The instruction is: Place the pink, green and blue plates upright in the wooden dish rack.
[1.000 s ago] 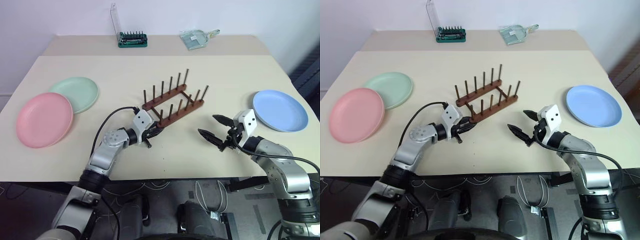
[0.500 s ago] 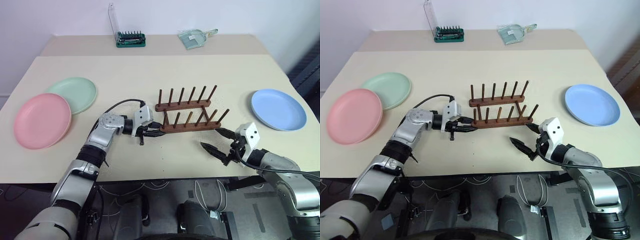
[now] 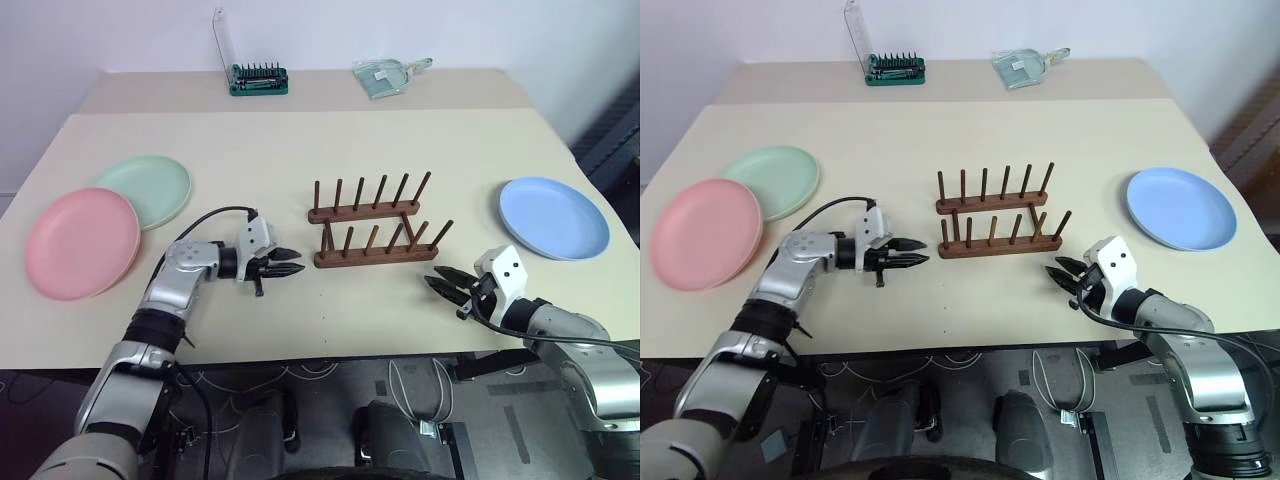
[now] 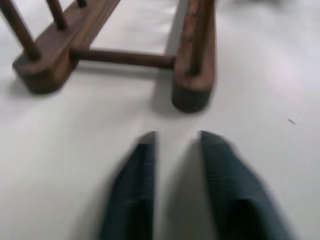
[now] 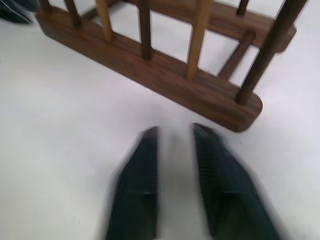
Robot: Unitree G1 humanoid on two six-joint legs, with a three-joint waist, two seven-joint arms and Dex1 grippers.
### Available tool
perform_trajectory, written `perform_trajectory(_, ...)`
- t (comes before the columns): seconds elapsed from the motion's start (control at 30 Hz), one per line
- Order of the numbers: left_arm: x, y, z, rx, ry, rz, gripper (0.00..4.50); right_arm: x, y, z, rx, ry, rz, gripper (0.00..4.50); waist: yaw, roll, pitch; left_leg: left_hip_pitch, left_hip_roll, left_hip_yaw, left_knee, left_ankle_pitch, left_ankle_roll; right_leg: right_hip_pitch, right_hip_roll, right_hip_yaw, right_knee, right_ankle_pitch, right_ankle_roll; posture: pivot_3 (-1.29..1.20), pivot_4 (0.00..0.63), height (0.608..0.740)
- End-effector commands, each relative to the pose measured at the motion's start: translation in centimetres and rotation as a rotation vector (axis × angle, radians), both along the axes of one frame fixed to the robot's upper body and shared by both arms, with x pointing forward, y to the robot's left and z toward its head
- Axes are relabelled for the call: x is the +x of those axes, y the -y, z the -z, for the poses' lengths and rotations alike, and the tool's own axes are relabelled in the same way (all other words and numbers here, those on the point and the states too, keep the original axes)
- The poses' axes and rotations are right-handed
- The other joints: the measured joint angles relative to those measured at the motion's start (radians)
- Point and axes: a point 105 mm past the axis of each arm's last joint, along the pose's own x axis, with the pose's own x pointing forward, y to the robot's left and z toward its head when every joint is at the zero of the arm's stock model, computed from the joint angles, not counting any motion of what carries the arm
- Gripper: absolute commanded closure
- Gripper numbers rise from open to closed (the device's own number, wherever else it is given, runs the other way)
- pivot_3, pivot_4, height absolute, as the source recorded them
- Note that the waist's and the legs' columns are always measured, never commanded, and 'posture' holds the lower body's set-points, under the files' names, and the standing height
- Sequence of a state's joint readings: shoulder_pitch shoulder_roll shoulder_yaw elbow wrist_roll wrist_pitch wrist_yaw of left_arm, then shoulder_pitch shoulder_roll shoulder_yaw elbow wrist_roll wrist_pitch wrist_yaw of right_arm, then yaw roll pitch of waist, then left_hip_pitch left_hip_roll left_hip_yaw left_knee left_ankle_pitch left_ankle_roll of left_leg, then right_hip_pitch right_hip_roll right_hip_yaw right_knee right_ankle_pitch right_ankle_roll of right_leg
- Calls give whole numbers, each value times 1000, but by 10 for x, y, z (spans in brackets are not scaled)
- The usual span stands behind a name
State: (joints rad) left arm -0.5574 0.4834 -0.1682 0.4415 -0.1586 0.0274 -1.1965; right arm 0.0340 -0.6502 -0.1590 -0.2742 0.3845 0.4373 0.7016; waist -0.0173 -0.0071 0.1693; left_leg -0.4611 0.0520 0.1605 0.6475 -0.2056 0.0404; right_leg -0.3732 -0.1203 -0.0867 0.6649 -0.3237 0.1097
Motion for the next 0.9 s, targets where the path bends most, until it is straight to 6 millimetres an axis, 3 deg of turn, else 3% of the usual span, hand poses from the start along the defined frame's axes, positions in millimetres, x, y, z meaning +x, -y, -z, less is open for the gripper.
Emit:
perform_trajectory(0.03, -21, 11, -6, -20, -30, 94, 4450, 7, 1, -4, -59, 21, -13, 4492, 1, 0, 0, 0, 0, 0, 0, 0, 0, 0, 0, 0, 0, 0, 0, 0, 150, 732)
perform_trajectory(0.2, -29, 31, -1, 12, -24, 118, 4450, 18, 4, 6, -134, 1, 19, 4492, 4, 0, 0, 0, 0, 0, 0, 0, 0, 0, 0, 0, 0, 0, 0, 0, 150, 732)
perform_trajectory(0.4, -14, 52, 3, -19, 31, 11, 4450, 34, 6, 13, -198, 23, 65, 4492, 4, 0, 0, 1, 0, 0, 1, 0, 0, 1, 0, 0, 0, 0, 0, 0, 150, 732)
perform_trajectory(0.67, 24, 42, 1, -26, 124, -250, 4450, 61, -1, 8, -235, 93, 89, 4492, 0, 0, 0, 1, 0, 0, 2, 0, 0, 1, 0, 0, 1, 1, 1, 0, 150, 732)
perform_trajectory(0.9, 33, 43, 0, -27, 145, -266, 4450, 78, 0, 0, -232, 139, 109, 4492, -1, 0, 0, 1, 0, 0, 2, 0, 0, 1, 0, 0, 1, 1, 1, 0, 150, 732)
